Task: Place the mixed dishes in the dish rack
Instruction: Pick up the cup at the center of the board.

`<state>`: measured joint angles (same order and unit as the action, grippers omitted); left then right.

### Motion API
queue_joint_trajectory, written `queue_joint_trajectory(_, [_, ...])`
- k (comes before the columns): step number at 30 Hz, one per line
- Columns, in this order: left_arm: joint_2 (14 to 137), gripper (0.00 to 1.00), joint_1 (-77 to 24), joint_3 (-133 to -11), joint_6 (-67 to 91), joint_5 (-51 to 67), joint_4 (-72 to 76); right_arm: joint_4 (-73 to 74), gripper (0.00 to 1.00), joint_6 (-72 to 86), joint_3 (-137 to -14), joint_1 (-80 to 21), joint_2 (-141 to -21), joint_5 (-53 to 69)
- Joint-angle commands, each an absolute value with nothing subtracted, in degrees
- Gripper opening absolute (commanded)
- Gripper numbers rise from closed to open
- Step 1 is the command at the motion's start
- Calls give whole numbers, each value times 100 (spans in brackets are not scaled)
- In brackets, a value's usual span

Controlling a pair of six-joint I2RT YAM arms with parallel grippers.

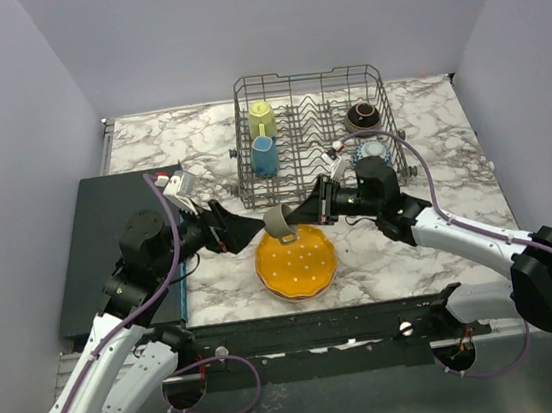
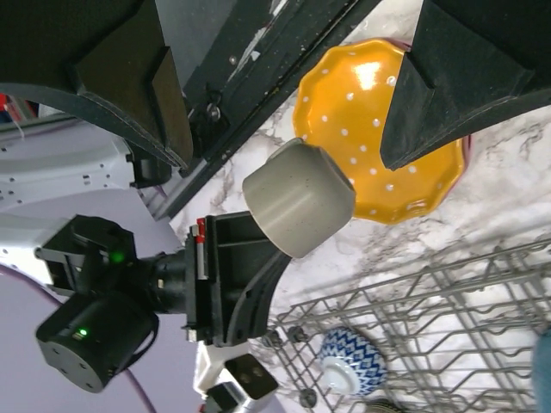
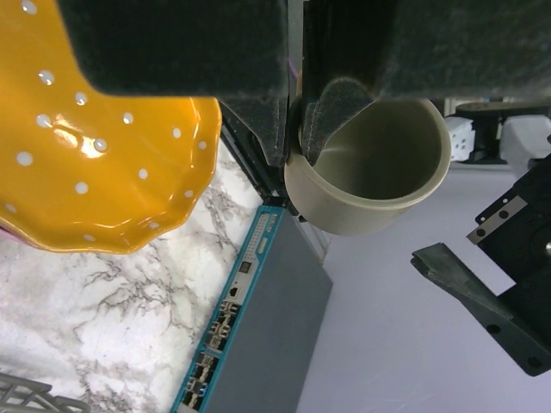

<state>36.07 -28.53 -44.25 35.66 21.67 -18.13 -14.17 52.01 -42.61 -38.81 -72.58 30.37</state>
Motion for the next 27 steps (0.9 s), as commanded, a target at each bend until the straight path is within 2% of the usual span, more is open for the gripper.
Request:
queue_joint_trajectory(1, [3780, 99, -2865, -4481, 3478, 3096, -1312, -2138, 1, 5603, -4117, -3764, -6993, 3885])
queue_joint_trajectory(16, [4182, 99, -2865, -4724, 3427, 4161, -579, -4484, 1, 7134, -3766, -3706, -7215, 5318])
queue_joint_trajectory(27, [4219, 99, -2865, -4735, 3700, 4578, -26, -5029, 1, 7876, -3891, -3713, -7557, 5157])
